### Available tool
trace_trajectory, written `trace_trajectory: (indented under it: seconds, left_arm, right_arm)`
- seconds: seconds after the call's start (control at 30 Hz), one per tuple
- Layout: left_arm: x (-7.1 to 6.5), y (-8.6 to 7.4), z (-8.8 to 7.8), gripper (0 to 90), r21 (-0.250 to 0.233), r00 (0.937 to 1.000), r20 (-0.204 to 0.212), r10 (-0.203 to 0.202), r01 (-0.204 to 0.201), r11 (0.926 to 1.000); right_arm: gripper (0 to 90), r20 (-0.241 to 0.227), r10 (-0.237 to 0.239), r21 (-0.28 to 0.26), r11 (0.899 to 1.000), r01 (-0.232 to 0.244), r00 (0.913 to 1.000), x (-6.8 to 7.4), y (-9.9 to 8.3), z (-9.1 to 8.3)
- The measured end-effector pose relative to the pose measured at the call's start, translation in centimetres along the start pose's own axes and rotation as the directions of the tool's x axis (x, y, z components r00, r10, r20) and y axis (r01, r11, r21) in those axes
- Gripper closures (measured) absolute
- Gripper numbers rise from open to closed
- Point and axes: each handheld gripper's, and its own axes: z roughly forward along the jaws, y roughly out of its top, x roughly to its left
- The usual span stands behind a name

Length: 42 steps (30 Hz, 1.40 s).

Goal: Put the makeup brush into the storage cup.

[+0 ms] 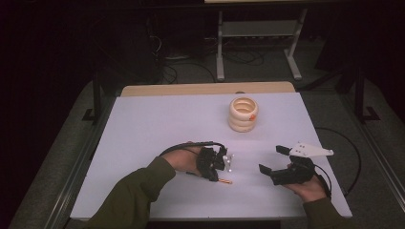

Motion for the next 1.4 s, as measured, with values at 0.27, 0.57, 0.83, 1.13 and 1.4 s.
trace_trajectory:
  seconds: [0.27, 0.57, 0.83, 1.13, 1.4]
  left_arm:
    - [0.1, -0.1, 0.0, 83.7, -0.012, 0.9994, 0.004, -0.034, 0.034, 0.9993]
    - [0.5, -1.0, -0.4, 83.8, -0.066, 0.9964, 0.022, -0.082, 0.083, 0.9944]
    - [0.5, -1.7, -1.7, 83.9, -0.14, 0.9921, 0.01, -0.125, 0.126, 0.9821]
    - [0.5, -3.0, -2.9, 84.2, -0.235, 0.9785, 0.01, -0.206, 0.202, 0.9507]
    - [0.5, -3.6, -4.3, 84.3, -0.298, 0.9688, 0.008, -0.248, 0.239, 0.9243]
  right_arm:
    - [1.2, 0.0, -0.001, 0.002, 1.0, 0.001, 1.0, 0.0, 0.0, 0.0]
    - [1.2, 0.0, 0.0, 0.001, 1.0, 0.0, 1.0, 0.0, 0.0, 0.0]
    - [1.2, 0.0, 0.001, -0.002, 1.0, -0.001, 1.0, 0.0, 0.0, -0.1]
    - [1.1, 0.001, 0.0, -0.005, 1.0, 0.0, 1.0, 0.0, 0.0, -0.1]
    - [1.2, 0.001, 0.002, -0.004, 1.0, -0.002, 1.0, 0.0, 0.0, -0.1]
